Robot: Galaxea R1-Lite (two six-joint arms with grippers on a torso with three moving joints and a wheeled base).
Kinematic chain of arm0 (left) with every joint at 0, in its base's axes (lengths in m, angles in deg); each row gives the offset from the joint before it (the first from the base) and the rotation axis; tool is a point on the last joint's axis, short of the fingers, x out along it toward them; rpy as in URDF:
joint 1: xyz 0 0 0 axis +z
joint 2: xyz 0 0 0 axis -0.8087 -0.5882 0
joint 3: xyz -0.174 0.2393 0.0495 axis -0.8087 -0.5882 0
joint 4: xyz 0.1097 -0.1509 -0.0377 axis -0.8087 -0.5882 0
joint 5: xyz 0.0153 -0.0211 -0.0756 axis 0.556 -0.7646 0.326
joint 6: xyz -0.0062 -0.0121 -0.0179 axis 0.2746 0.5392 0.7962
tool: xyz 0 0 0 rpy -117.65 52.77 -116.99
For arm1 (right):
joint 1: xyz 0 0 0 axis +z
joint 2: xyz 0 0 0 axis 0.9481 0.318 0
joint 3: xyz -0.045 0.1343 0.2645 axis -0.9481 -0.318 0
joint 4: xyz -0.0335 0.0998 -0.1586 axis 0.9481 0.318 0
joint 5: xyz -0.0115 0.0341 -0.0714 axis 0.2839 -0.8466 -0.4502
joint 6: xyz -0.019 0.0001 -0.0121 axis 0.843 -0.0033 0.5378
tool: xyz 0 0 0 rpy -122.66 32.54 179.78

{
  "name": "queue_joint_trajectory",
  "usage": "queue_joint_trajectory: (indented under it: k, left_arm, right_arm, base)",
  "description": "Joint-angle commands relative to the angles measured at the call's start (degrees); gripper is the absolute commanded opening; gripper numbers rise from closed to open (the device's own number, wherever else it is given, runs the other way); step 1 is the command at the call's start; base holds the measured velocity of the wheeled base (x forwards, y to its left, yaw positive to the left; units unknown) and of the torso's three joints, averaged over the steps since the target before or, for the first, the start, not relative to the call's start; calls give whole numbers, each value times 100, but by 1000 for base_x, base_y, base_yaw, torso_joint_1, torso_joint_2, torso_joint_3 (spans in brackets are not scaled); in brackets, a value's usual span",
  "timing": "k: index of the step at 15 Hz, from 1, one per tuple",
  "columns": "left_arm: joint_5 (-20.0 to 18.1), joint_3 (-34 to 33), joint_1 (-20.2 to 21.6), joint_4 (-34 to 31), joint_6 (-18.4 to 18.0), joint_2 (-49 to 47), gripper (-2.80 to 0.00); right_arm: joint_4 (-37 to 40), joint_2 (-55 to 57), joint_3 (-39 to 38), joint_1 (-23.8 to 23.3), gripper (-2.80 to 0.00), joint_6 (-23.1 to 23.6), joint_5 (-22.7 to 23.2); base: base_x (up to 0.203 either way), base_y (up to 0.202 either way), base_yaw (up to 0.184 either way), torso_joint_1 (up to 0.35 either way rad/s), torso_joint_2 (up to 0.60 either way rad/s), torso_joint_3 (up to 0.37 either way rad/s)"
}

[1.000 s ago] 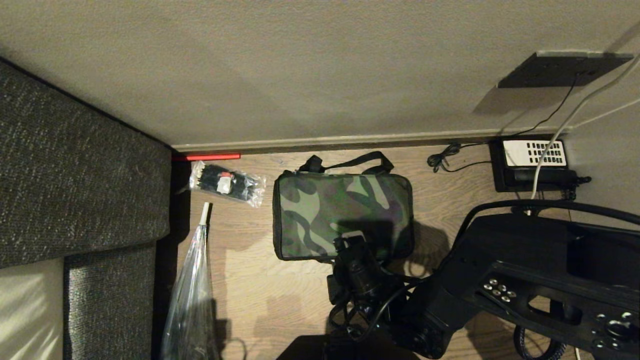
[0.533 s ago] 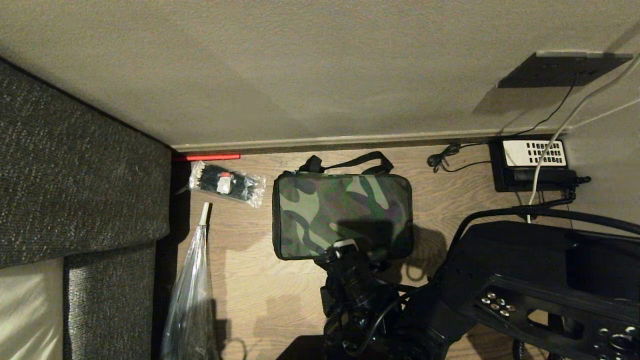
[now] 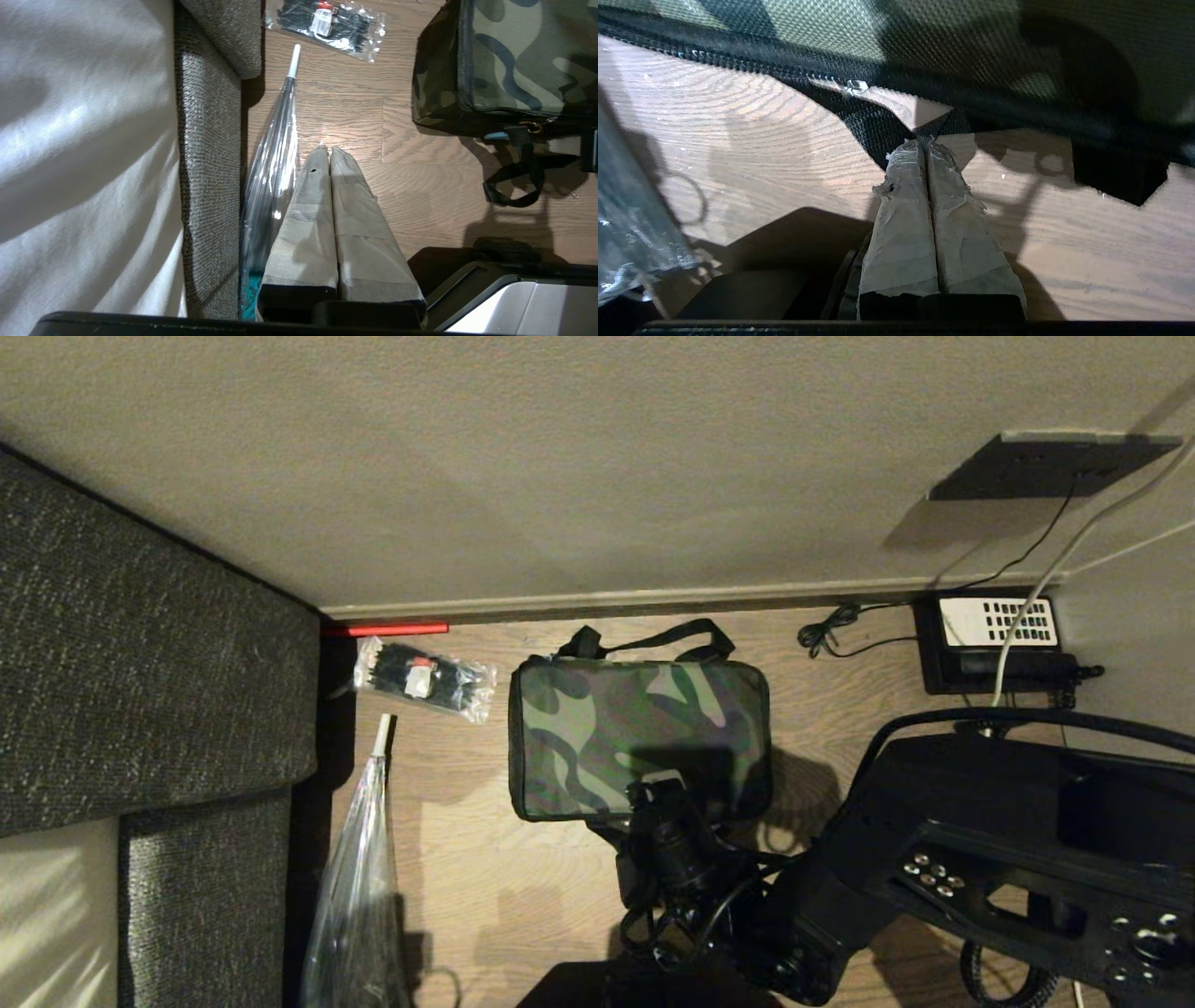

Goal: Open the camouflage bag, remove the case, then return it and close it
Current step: Open the top of the storage box

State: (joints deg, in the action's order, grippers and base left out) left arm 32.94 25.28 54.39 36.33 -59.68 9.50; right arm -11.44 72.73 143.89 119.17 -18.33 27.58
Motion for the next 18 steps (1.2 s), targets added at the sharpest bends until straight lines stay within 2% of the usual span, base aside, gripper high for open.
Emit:
queue_joint_trajectory:
  k: [1, 3, 4, 13, 14, 15, 16, 17, 18]
  left_arm:
    - [4, -9, 2, 4, 4, 0, -280]
    - [4, -9, 2, 4, 4, 0, -280]
    - [4, -9, 2, 4, 4, 0, -280]
    - [4, -9, 2, 4, 4, 0, -280]
    - [4, -9, 2, 4, 4, 0, -280]
    - [4, -9, 2, 4, 4, 0, -280]
    - [4, -9, 2, 4, 4, 0, -280]
    - [4, -9, 2, 4, 4, 0, -280]
    - [4, -9, 2, 4, 4, 0, -280]
  right_arm:
    - [-4, 176, 248, -25, 0, 116, 16]
    - [-72, 348, 428, -25, 0, 137, 17]
    - [-85, 432, 533, -25, -280, 159, 16]
    - [-16, 501, 671, -17, -280, 348, 71]
    - [-23, 424, 615, -9, -237, 361, 143]
    - [-23, 369, 659, -16, 0, 357, 194]
    - [-62, 385, 728, -5, 0, 369, 192]
    - [-51, 433, 793, 36, -280, 355, 175]
    - [-36, 477, 946, 97, -280, 333, 166]
  base:
    - [0, 0, 0, 0, 0, 0]
    - [0, 0, 0, 0, 0, 0]
    - [0, 0, 0, 0, 0, 0]
    - [0, 0, 0, 0, 0, 0]
    - [0, 0, 0, 0, 0, 0]
    - [0, 0, 0, 0, 0, 0]
    - [0, 0, 0, 0, 0, 0]
    - [0, 0, 0, 0, 0, 0]
    - [0, 0, 0, 0, 0, 0]
